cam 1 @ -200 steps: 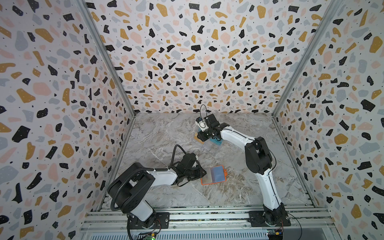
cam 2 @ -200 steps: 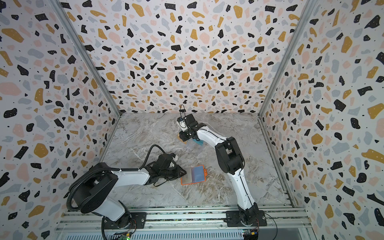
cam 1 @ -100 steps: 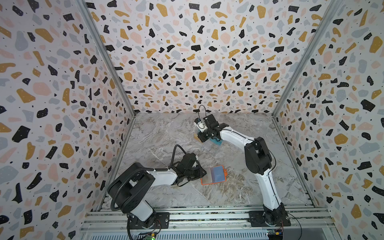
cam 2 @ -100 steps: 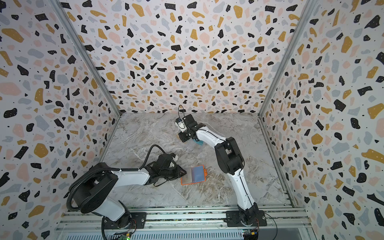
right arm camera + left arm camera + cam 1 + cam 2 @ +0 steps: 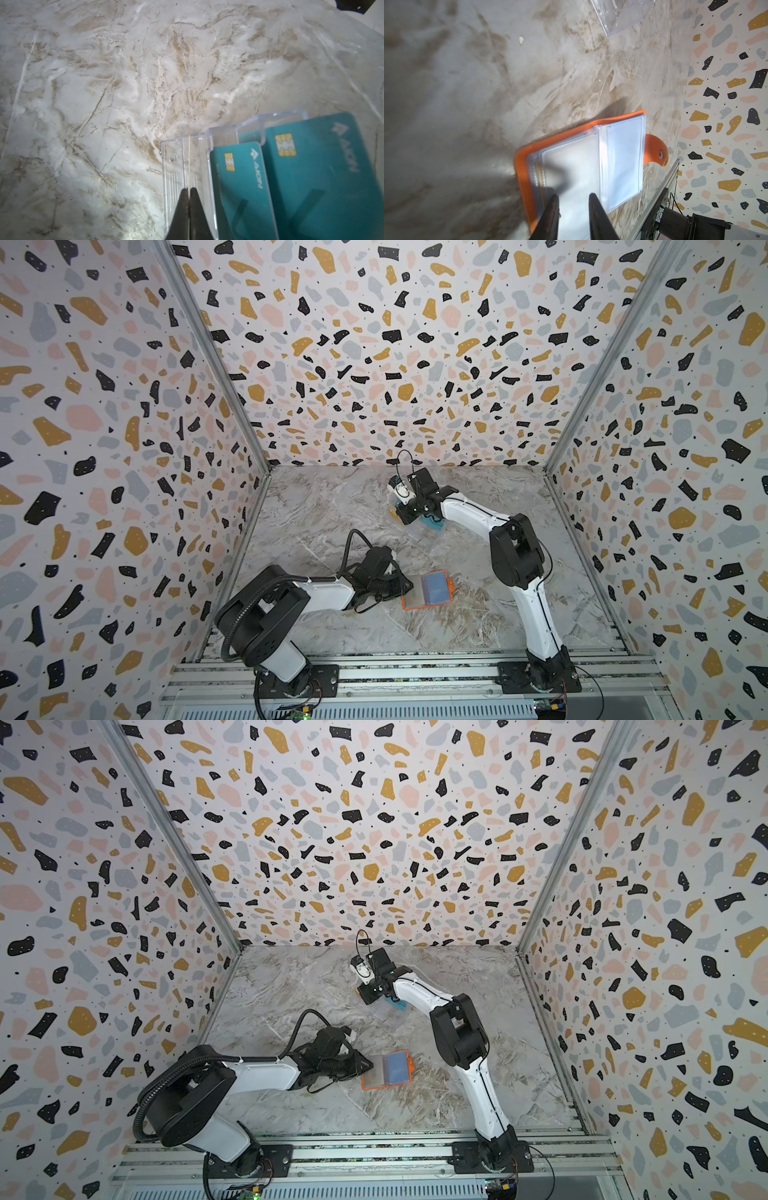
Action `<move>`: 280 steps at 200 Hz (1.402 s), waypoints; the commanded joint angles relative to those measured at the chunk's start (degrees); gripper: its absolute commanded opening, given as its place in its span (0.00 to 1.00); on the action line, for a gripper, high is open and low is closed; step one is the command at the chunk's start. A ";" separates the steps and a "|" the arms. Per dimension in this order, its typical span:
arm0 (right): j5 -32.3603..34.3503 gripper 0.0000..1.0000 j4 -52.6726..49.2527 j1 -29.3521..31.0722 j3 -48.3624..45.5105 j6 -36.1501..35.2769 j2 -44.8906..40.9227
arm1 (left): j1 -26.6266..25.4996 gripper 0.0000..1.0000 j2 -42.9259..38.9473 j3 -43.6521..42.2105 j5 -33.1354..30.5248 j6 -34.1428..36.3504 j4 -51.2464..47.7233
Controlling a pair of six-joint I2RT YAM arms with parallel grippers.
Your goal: Put the credit cards into the card holder
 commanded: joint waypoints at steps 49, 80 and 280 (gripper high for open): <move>-2.16 0.00 5.31 0.16 -5.49 1.05 -12.46 | -0.23 0.28 2.45 -1.69 -0.64 0.99 -4.00; -3.34 0.00 6.46 -0.33 -8.34 2.63 -16.73 | -0.21 0.28 1.70 -1.51 -0.81 1.06 -4.34; -33.97 0.00 32.23 -8.39 -77.72 40.55 -50.42 | -0.19 0.27 2.65 1.04 -2.08 3.98 -10.49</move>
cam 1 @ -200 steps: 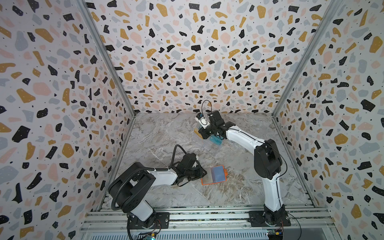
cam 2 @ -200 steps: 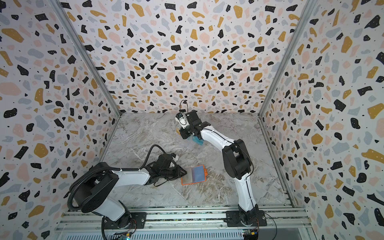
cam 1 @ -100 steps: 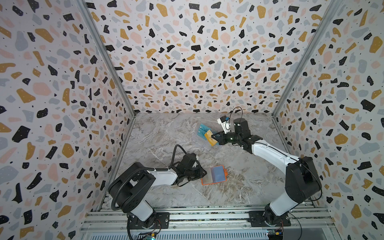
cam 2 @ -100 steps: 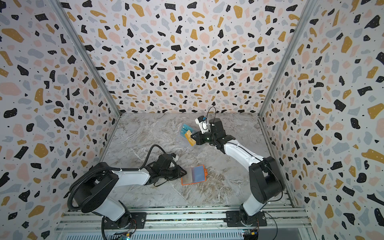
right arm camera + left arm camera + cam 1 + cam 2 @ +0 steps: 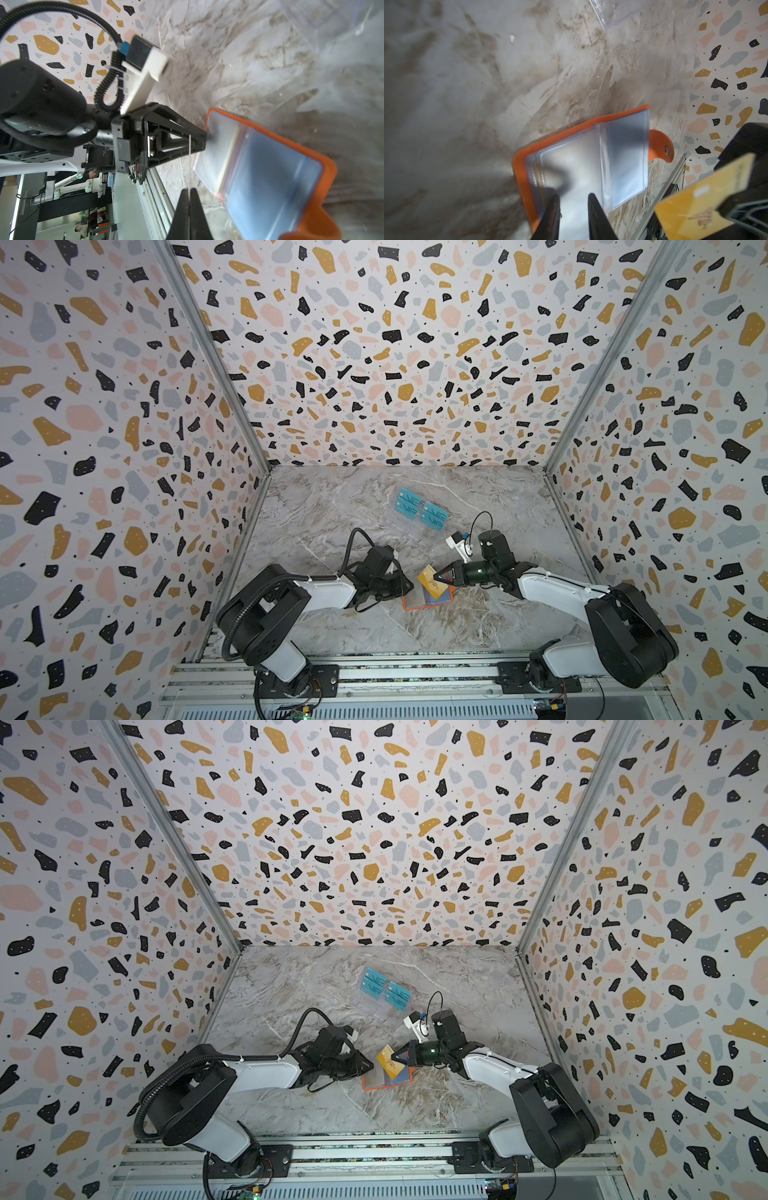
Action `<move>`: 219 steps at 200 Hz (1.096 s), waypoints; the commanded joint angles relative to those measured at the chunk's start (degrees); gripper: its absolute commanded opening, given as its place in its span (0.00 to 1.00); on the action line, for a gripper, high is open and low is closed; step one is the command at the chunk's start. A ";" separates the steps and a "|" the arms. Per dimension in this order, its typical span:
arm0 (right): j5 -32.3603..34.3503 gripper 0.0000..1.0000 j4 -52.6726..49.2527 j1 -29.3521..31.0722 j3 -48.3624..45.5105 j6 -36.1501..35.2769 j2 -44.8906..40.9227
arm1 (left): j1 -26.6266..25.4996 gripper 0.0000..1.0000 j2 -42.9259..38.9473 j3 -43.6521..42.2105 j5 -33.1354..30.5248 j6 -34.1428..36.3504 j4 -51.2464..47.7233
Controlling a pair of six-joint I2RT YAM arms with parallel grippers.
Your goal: Put the credit cards into the card holder
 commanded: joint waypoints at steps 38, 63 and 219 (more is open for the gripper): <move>-1.82 0.00 4.76 -2.12 -3.29 0.91 4.16 | -0.15 0.27 2.04 -0.47 -1.57 1.03 -7.74; -0.64 0.00 4.90 -2.81 -3.75 0.24 5.20 | -0.10 0.27 2.01 -0.64 -1.55 1.03 -7.46; -3.75 0.00 12.98 -3.01 -4.30 3.68 10.76 | -0.11 0.27 1.28 -1.61 -1.33 0.86 -6.80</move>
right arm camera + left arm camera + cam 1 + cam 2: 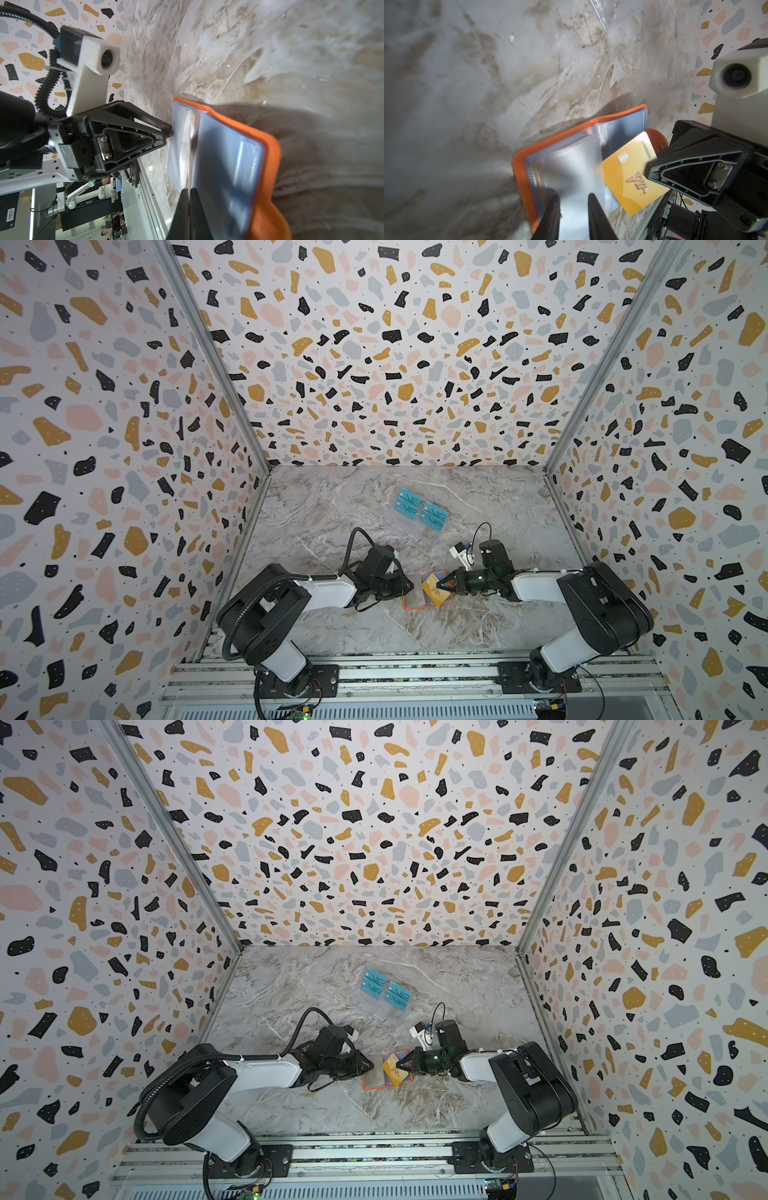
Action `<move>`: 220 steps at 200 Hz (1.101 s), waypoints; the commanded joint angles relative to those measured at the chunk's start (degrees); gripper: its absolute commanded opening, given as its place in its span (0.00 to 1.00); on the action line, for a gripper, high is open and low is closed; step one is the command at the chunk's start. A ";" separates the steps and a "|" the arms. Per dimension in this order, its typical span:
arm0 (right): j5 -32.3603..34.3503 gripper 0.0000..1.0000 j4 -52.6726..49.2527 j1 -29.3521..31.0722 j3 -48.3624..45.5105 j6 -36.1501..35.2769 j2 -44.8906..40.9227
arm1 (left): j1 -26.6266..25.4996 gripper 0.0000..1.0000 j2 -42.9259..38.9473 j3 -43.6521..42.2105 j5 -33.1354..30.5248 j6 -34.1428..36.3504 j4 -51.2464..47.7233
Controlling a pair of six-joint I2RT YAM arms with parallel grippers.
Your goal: Put the credit cards into the card holder
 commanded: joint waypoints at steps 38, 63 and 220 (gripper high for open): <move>-1.33 0.00 3.61 0.40 0.28 1.78 1.40 | -0.14 0.27 0.99 -2.13 -1.29 0.66 -6.21; -1.25 0.00 3.86 0.61 -0.20 1.97 0.41 | -0.08 0.27 0.36 -2.14 -1.30 0.64 -6.54; -0.30 0.00 7.85 1.68 -0.77 3.52 2.24 | -0.15 0.27 0.07 -1.96 -1.19 0.81 -7.04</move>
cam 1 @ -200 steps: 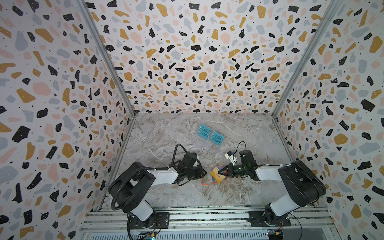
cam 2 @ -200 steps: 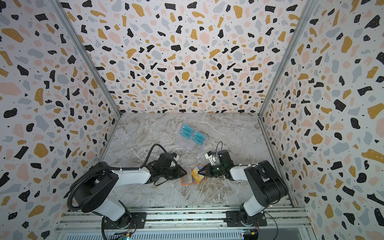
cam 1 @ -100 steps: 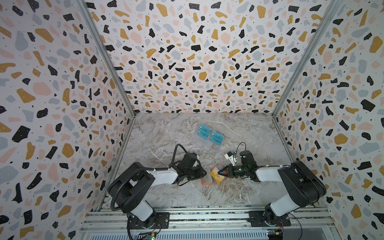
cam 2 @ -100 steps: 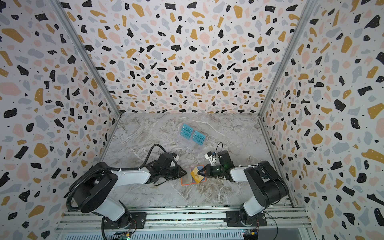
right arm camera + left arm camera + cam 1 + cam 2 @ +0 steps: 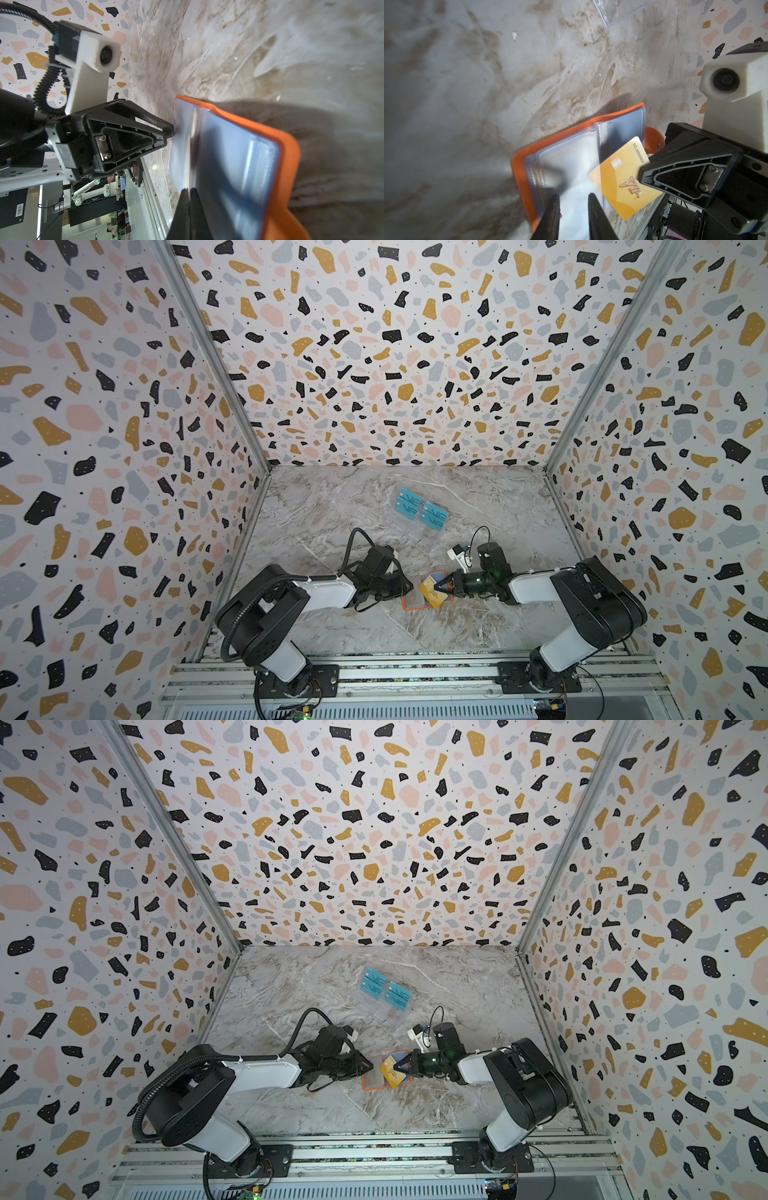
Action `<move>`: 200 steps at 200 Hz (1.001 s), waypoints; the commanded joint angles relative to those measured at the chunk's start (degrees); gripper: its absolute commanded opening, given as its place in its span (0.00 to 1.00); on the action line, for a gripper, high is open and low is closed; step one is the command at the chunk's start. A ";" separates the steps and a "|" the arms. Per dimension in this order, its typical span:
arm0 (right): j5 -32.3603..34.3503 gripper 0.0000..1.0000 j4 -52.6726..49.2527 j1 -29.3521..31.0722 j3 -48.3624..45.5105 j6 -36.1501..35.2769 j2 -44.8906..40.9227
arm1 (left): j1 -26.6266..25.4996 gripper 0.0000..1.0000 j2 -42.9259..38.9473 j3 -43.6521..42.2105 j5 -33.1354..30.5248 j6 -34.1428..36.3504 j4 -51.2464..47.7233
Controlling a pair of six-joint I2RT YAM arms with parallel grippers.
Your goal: Put the credit cards into the card holder
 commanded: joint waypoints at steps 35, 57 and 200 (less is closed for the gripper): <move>0.17 0.00 5.14 1.43 1.12 3.09 1.32 | -0.16 0.27 0.67 -1.85 -1.03 0.80 -6.30; 1.42 0.00 6.17 2.49 1.11 4.56 2.40 | -0.14 0.27 0.30 -1.85 -1.02 0.79 -6.35; 9.14 0.00 21.28 3.36 -3.88 15.32 6.49 | -0.14 0.27 0.58 -1.76 -0.63 0.88 -5.95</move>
